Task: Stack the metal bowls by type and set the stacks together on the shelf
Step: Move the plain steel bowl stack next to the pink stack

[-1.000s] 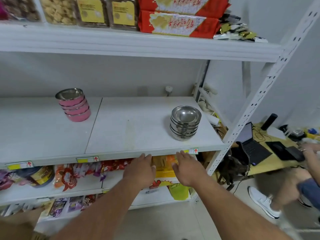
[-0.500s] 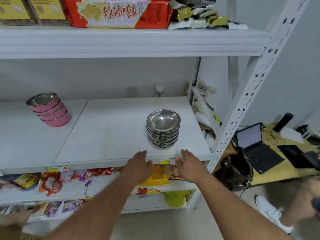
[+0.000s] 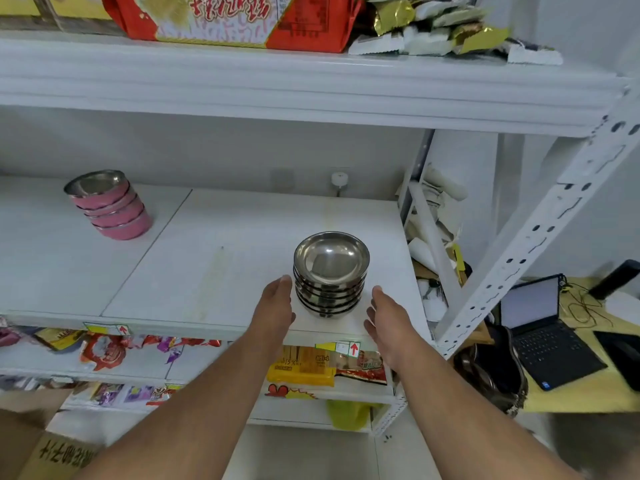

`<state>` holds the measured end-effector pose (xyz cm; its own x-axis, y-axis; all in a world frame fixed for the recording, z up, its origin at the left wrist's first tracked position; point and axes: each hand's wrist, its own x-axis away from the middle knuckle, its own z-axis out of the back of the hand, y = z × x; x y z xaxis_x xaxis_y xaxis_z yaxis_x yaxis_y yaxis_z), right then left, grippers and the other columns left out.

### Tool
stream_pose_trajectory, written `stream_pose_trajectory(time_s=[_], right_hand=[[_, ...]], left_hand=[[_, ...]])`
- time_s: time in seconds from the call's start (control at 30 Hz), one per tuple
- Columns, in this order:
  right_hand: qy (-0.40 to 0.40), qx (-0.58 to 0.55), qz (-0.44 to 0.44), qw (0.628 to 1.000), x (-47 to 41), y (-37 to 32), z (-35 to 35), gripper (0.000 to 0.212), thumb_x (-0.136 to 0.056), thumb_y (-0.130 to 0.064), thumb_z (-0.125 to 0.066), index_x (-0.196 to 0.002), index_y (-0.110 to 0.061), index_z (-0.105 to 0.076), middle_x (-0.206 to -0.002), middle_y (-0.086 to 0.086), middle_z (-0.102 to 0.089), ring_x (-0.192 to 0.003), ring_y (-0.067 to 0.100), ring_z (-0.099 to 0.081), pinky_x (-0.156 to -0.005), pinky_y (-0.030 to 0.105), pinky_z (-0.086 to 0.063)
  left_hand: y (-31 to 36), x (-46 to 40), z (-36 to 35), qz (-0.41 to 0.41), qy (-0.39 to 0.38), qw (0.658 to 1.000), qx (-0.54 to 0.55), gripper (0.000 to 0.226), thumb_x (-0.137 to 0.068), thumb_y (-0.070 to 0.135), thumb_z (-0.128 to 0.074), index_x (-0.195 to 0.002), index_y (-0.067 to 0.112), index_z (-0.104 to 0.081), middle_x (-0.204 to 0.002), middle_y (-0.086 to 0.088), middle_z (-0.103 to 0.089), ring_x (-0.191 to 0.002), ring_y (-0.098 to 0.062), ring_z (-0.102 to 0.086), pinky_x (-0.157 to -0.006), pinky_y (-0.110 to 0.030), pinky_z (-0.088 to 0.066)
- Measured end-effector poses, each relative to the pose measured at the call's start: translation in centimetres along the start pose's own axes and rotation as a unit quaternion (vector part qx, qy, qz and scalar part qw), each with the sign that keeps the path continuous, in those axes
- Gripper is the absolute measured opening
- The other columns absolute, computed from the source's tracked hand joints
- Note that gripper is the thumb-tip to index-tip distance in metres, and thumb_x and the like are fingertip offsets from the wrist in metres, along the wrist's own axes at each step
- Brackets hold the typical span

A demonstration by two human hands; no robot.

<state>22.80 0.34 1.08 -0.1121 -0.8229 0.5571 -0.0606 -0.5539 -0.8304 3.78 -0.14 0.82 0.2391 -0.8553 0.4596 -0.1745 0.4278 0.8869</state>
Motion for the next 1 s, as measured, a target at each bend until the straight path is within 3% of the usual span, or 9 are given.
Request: stream_pose_trajectory(time_s=[0.13, 0.23, 0.37, 0.5, 0.9, 1.0], right_hand=[[-0.023, -0.074, -0.012, 0.997, -0.6, -1.4, -0.9, 0.071, -0.103, -0.055, -0.038, -0.160, -0.015, -0.025, -0.166, 0.006, -0.031, -0.148, 0.024, -0.036, -0.124, 0.044, -0.027], [-0.034, -0.094, -0.008, 0.995, -1.1, -1.6, -1.4, 0.066, -0.104, -0.054, -0.038, -0.156, -0.013, -0.035, -0.160, 0.005, -0.041, -0.145, 0.021, -0.040, -0.124, 0.041, -0.029], [-0.047, -0.098, 0.016, 0.994, -1.5, -1.4, -2.0, 0.054, -0.106, -0.048, -0.038, -0.148, -0.016, -0.048, -0.131, -0.002, -0.060, -0.126, 0.014, -0.051, -0.121, 0.038, -0.035], [-0.046, -0.093, 0.026, 0.994, -1.6, -1.3, -2.4, 0.053, -0.105, -0.047, -0.041, -0.147, -0.016, -0.051, -0.145, 0.002, -0.057, -0.134, 0.015, -0.051, -0.121, 0.038, -0.036], [-0.105, -0.095, 0.041, 0.989, 1.2, -2.5, -11.2, 0.046, -0.105, -0.047, -0.040, -0.136, -0.017, -0.058, -0.134, -0.001, -0.060, -0.128, 0.015, -0.053, -0.118, 0.037, -0.039], [-0.108, -0.094, 0.046, 0.989, 2.4, -2.5, -14.7, 0.054, -0.105, -0.048, -0.040, -0.146, -0.014, -0.051, -0.135, 0.000, -0.057, -0.126, 0.015, -0.052, -0.119, 0.037, -0.038]], left_hand=[[0.5, -1.4, -0.7, 0.023, -0.025, 0.999, 0.031, 0.065, -0.095, 0.061, -0.040, -0.149, 0.026, -0.037, -0.152, 0.002, -0.040, -0.134, -0.017, -0.043, -0.110, -0.045, -0.041], [0.4, -2.1, -0.8, 0.026, -0.060, 0.997, 0.035, 0.062, -0.092, 0.066, -0.040, -0.142, 0.030, -0.048, -0.145, 0.006, -0.050, -0.130, -0.014, -0.047, -0.106, -0.043, -0.044], [0.2, -2.4, -0.6, 0.017, -0.075, 0.996, 0.046, 0.061, -0.089, 0.069, -0.044, -0.137, 0.032, -0.053, -0.138, 0.007, -0.055, -0.125, -0.013, -0.051, -0.098, -0.038, -0.051], [0.5, -2.3, -0.1, 0.010, -0.082, 0.995, 0.055, 0.058, -0.090, 0.067, -0.044, -0.134, 0.031, -0.055, -0.134, 0.007, -0.057, -0.122, -0.012, -0.053, -0.085, -0.030, -0.053], [3.6, -1.2, 8.7, -0.038, -0.027, 0.997, 0.068, 0.056, -0.093, 0.063, -0.043, -0.137, 0.031, -0.053, -0.135, 0.006, -0.057, -0.123, -0.012, -0.053, -0.096, -0.036, -0.052], [4.5, -1.1, 12.4, -0.054, -0.032, 0.996, 0.071, 0.045, -0.097, 0.058, -0.039, -0.129, 0.031, -0.057, -0.131, 0.008, -0.058, -0.122, -0.011, -0.053, -0.094, -0.035, -0.052]])
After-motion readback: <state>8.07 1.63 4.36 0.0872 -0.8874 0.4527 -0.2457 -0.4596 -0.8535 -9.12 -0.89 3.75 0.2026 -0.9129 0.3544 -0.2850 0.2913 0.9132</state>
